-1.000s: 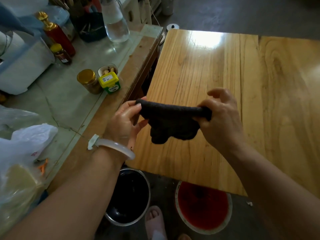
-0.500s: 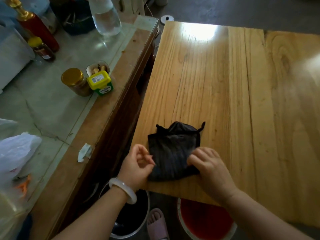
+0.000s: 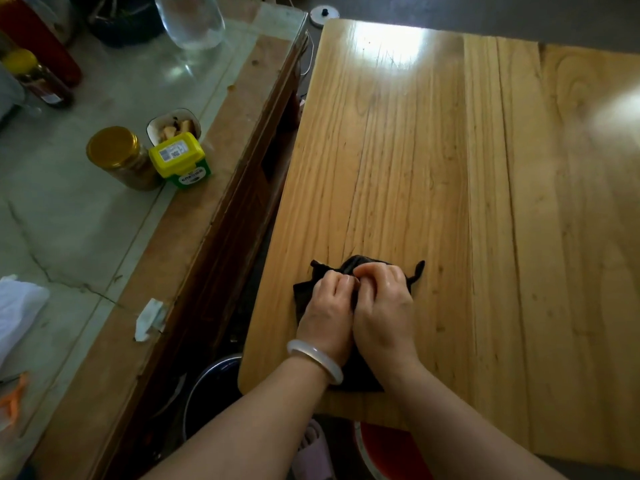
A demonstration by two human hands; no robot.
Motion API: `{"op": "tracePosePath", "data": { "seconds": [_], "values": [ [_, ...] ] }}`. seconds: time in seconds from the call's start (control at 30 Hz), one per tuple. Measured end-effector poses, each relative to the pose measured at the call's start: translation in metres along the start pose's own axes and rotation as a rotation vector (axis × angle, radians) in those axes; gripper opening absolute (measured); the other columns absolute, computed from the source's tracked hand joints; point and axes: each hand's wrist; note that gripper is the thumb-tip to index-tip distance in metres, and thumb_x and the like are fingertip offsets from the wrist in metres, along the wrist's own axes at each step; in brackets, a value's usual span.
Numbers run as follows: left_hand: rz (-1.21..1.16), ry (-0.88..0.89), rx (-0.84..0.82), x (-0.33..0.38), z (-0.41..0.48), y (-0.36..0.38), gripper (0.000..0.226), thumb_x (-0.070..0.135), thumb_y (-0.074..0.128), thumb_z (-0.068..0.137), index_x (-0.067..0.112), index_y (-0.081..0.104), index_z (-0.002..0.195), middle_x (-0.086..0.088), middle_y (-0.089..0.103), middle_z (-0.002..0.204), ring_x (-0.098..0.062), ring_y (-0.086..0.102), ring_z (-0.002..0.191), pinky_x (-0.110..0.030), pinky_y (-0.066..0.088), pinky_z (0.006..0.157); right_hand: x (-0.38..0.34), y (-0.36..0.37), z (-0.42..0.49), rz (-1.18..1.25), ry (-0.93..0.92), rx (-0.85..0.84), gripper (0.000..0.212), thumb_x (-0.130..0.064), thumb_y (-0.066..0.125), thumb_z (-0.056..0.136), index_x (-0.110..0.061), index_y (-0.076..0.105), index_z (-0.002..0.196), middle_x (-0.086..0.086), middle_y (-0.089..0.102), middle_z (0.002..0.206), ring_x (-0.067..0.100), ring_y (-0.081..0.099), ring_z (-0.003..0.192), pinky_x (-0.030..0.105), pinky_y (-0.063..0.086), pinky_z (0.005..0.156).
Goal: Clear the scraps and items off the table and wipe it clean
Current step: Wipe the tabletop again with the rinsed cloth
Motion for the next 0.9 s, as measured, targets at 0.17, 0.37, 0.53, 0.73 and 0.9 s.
{"op": "tracePosePath", "data": {
  "seconds": [0.17, 0.37, 0.53, 0.73, 0.9],
  "values": [
    [0.145, 0.026, 0.058, -0.010, -0.002, 0.016, 0.033, 0.010, 0.058, 0.073, 0.014, 0.048, 0.105, -0.005, 0.055, 0.093, -0.014, 0.056, 0.077, -0.025, 0.055, 0.070, 0.035, 0.026, 0.007, -0.073, -0.141, 0.094, 0.013, -0.016, 0.047, 0.096, -0.014, 0.060, 0.095, -0.005, 0.048, 0.094, 0.012, 0.047, 0.085, 0.022, 0.045, 0.079],
    [0.359, 0.164, -0.023, -0.015, 0.007, 0.014, 0.032, 0.015, 0.048, 0.074, 0.007, 0.042, 0.105, -0.009, 0.055, 0.087, -0.017, 0.052, 0.061, -0.026, 0.047, 0.046, 0.057, 0.016, 0.010, -0.363, -0.403, -0.055, 0.040, 0.001, 0.077, 0.077, -0.009, 0.057, 0.111, 0.005, 0.051, 0.106, 0.017, 0.049, 0.091, 0.020, 0.042, 0.087],
    [0.451, 0.262, -0.054, -0.022, 0.010, 0.010, 0.030, 0.020, 0.041, 0.074, 0.011, 0.043, 0.103, -0.004, 0.050, 0.083, -0.015, 0.046, 0.061, -0.028, 0.044, 0.051, 0.065, 0.009, 0.013, -0.393, -0.471, -0.167, 0.055, -0.001, 0.075, 0.078, -0.012, 0.048, 0.124, 0.003, 0.046, 0.116, 0.017, 0.047, 0.101, 0.023, 0.043, 0.095],
    [0.378, 0.121, -0.031, -0.023, 0.007, 0.011, 0.029, 0.026, 0.039, 0.075, 0.019, 0.046, 0.103, 0.001, 0.045, 0.088, -0.016, 0.042, 0.071, -0.031, 0.031, 0.074, 0.068, -0.002, 0.011, -0.477, -0.511, -0.266, 0.056, -0.021, 0.045, 0.092, -0.007, 0.035, 0.145, 0.005, 0.039, 0.134, 0.019, 0.041, 0.119, 0.030, 0.037, 0.103],
    [0.290, 0.007, -0.106, -0.023, 0.009, 0.004, 0.026, 0.035, 0.038, 0.082, 0.024, 0.045, 0.105, 0.005, 0.045, 0.093, -0.014, 0.045, 0.077, -0.030, 0.035, 0.079, 0.069, -0.001, 0.008, -0.470, -0.549, -0.208, 0.055, -0.019, 0.041, 0.094, -0.003, 0.036, 0.146, 0.010, 0.044, 0.135, 0.024, 0.044, 0.122, 0.036, 0.035, 0.112]
  ]
}}
Point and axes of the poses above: each hand's wrist, its own z-axis towards the middle knuckle, its own y-axis out of the palm, x = y × z
